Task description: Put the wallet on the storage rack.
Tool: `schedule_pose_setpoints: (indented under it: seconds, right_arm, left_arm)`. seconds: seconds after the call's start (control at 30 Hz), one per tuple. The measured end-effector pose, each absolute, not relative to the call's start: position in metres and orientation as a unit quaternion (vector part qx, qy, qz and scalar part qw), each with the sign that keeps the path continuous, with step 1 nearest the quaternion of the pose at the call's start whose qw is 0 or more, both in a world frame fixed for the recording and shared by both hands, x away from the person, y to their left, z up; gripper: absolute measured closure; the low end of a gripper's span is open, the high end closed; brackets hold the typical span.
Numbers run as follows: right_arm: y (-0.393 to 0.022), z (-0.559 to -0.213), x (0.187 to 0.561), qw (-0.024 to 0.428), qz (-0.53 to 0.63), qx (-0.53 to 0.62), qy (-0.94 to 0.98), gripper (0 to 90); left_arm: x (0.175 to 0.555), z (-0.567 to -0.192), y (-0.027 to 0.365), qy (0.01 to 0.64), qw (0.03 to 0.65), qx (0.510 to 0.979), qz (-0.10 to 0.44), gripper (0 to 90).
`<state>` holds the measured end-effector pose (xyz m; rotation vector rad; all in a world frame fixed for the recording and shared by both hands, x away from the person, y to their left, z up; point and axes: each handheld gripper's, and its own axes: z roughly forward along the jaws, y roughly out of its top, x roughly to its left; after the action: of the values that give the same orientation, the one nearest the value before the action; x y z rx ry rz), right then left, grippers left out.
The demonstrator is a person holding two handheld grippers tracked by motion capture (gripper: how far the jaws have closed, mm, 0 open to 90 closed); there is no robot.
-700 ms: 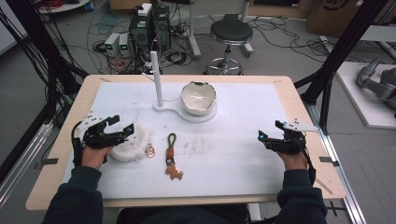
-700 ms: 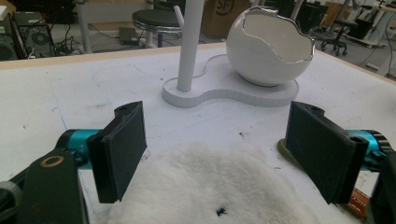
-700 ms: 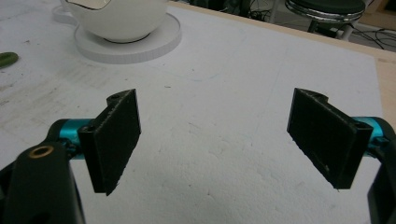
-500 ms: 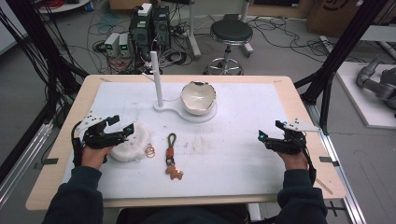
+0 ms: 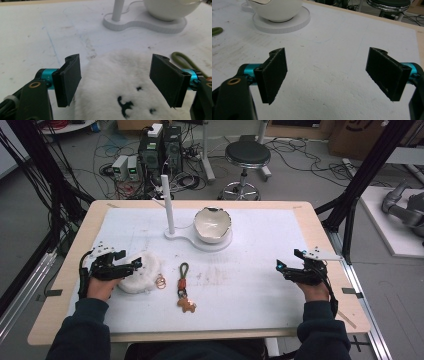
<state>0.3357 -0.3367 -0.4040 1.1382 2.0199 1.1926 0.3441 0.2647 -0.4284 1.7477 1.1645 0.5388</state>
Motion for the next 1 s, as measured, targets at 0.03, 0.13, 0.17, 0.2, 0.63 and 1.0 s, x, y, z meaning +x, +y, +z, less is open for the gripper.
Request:
schedule_pose_setpoints:
  seconds: [0.03,0.13,0.17,0.2,0.63,1.0]
  right_arm:
    - [-0.335,-0.404,0.336,0.265,0.44,0.418,0.75,17.5]
    - [-0.33,-0.404,0.336,0.261,0.437,0.415,0.754,17.8]
    - [-0.33,-0.404,0.336,0.261,0.437,0.415,0.754,17.8]
    - [-0.327,-0.404,0.335,0.261,0.436,0.411,0.757,17.8]
    - [-0.318,-0.407,0.342,0.248,0.43,0.402,0.769,17.8]
    - [-0.316,-0.407,0.341,0.247,0.43,0.399,0.771,17.9]
  left_arm:
    - [0.345,-0.431,0.266,0.483,0.456,0.717,0.212,25.2]
    - [0.344,-0.434,0.266,0.488,0.443,0.723,0.205,25.1]
    - [0.344,-0.436,0.267,0.49,0.436,0.727,0.202,25.1]
    - [0.344,-0.438,0.269,0.498,0.425,0.731,0.196,25.2]
    - [0.344,-0.447,0.282,0.51,0.42,0.742,0.119,47.9]
    - [0.338,-0.422,0.271,0.458,0.492,0.724,0.152,76.9]
